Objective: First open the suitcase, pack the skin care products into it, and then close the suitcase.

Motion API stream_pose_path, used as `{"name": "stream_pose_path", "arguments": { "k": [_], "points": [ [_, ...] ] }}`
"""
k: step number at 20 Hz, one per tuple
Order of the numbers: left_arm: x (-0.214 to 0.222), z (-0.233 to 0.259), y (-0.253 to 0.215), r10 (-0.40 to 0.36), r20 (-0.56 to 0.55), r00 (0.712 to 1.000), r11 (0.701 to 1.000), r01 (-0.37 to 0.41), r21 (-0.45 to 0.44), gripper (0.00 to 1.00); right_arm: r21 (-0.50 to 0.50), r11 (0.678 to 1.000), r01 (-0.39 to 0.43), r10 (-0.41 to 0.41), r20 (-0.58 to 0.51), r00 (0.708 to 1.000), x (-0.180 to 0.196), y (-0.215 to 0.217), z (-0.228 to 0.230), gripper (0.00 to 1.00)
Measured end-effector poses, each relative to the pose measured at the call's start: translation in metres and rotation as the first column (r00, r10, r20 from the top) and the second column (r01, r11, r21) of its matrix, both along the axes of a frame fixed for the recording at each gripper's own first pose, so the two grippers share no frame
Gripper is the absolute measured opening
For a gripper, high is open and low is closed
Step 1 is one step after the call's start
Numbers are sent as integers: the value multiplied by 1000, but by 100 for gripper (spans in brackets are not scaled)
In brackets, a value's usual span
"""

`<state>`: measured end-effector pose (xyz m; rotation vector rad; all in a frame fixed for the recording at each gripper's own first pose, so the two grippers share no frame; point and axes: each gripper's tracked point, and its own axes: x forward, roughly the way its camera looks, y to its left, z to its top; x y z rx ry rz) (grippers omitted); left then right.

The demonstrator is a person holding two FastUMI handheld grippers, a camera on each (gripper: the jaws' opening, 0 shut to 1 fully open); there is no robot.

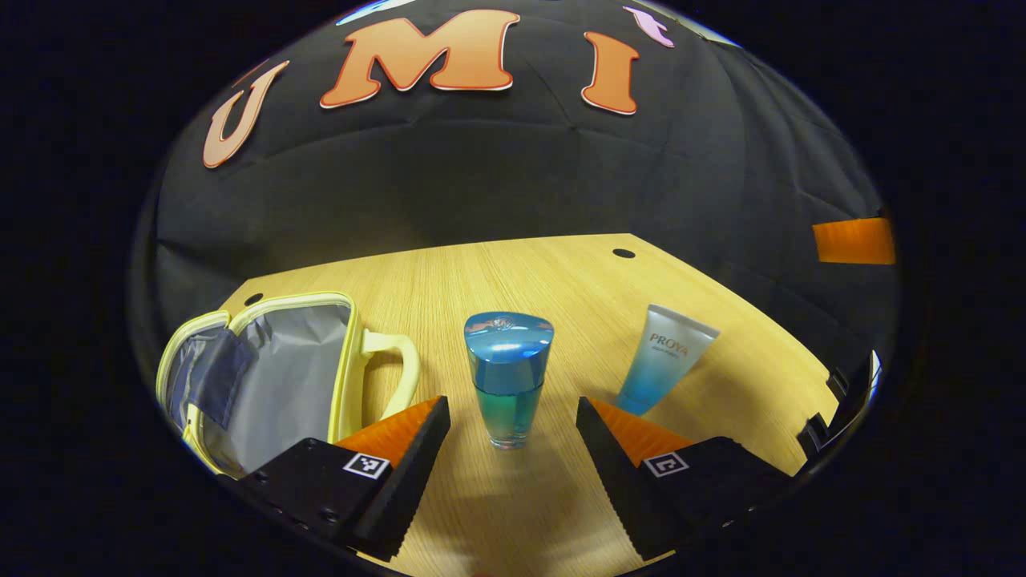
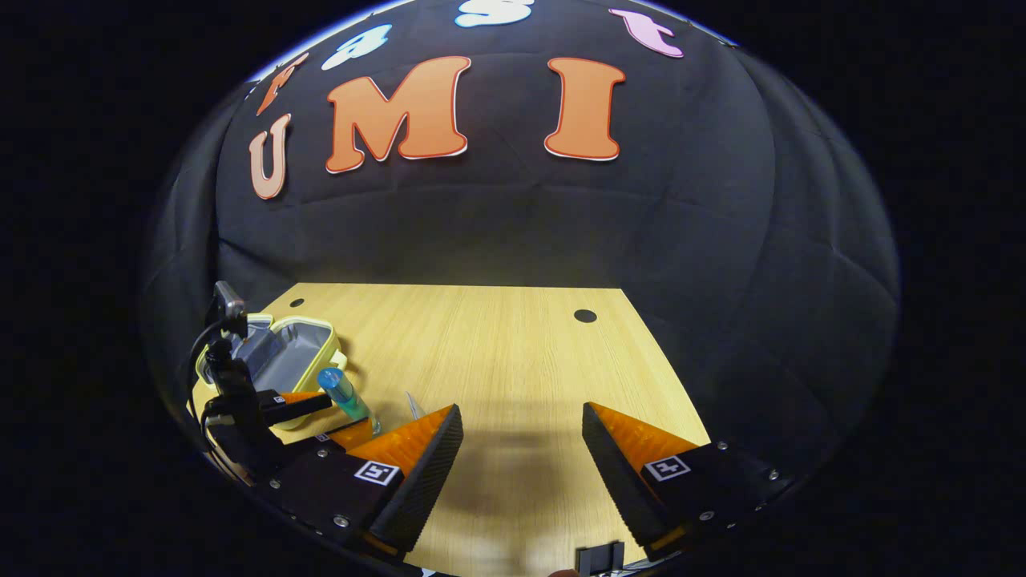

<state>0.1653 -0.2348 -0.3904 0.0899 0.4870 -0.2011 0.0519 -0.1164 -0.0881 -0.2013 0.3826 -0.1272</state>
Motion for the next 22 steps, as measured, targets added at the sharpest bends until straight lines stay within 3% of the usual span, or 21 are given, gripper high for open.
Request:
{"name": "stream_pose_path", "arguments": {
  "k": [3, 7, 10, 18, 22],
  "points": [
    [11, -11, 8, 52, -22, 998, 999, -52, 5, 99, 5, 1000, 14, -14, -15, 1000, -5, -8, -5, 95],
    [23, -22, 5, 59, -37, 998, 998, -59, -9, 96, 5, 1000, 25, -25, -23, 999, -6, -13, -6, 95],
    [30, -25, 3, 56, -31, 998, 998, -56, 11, 46, 10, 1000, 30, -29, -25, 999, -7, -14, -6, 95],
    [-10, 12, -5, -4, -70, 998, 1000, 3, -26, 45, 30, 1000, 0, 0, -15, 1000, -4, 0, -3, 95],
    [-41, 53, 14, -40, -136, 990, 994, 26, -103, 46, 66, 997, -43, 42, 16, 999, 3, 22, 5, 95]
  ]
}}
